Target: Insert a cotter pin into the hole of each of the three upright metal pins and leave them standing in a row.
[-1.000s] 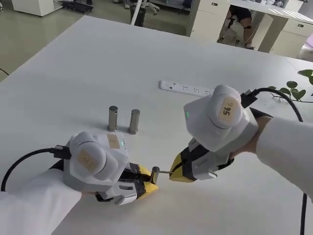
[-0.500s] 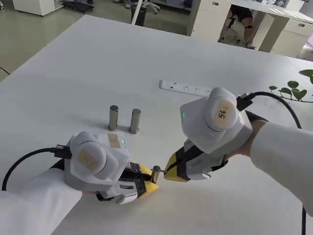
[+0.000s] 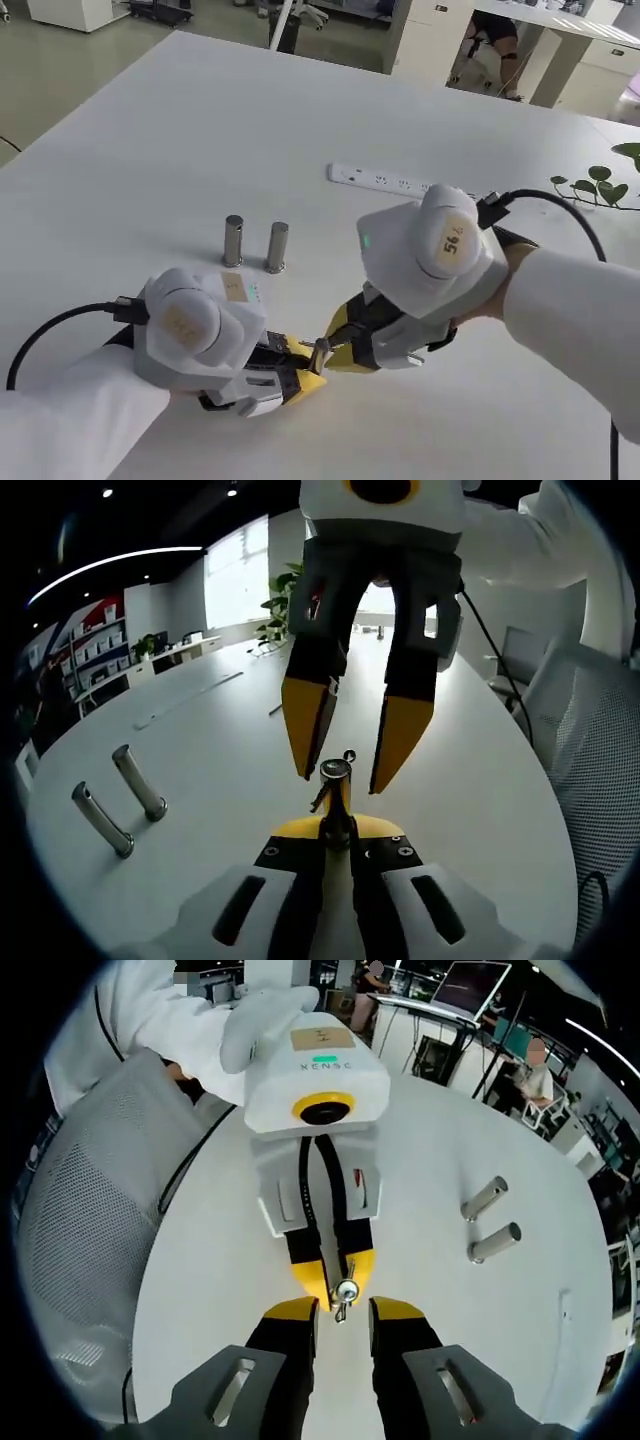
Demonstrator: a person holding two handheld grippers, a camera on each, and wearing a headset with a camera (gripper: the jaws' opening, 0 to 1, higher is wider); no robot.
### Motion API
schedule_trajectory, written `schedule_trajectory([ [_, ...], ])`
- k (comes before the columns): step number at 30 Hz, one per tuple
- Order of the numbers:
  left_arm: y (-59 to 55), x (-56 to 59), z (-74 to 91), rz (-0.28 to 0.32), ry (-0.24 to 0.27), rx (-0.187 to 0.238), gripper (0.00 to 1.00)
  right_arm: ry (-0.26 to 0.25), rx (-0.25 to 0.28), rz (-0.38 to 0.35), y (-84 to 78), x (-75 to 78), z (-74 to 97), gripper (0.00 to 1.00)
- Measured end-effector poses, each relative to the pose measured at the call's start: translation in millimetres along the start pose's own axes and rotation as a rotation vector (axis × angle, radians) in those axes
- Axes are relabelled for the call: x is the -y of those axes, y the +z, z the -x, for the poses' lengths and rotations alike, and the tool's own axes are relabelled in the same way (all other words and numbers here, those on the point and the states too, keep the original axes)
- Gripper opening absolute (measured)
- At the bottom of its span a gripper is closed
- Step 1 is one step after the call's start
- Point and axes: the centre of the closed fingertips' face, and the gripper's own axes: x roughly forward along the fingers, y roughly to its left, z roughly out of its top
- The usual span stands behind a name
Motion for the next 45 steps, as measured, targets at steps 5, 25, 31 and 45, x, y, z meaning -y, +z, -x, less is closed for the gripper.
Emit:
schedule_trajectory([
  [5,0.2,0.1,0.0,-0.001,0.001,-0.001,0.07,-0.001,-0.015,-0.019,-8.8,0.0,6.6,0.13],
  [25,-1.4,0.2,2.7,0.033,0.002,0.008,0.07,0.016,0.026,-0.06,-5.0,-1.0,8.8,0.0],
  [31,4.0,3.3,4.4,0.075,-0.008,0.044,0.1,0.002,0.041,-0.079,-3.8,0.8,10.4,0.01],
  [45,8.2,-3.0,32.6,0.131,0.032,0.102,0.6,-0.054,0.169,-0.173,8.8,1.7,7.9,0.11],
])
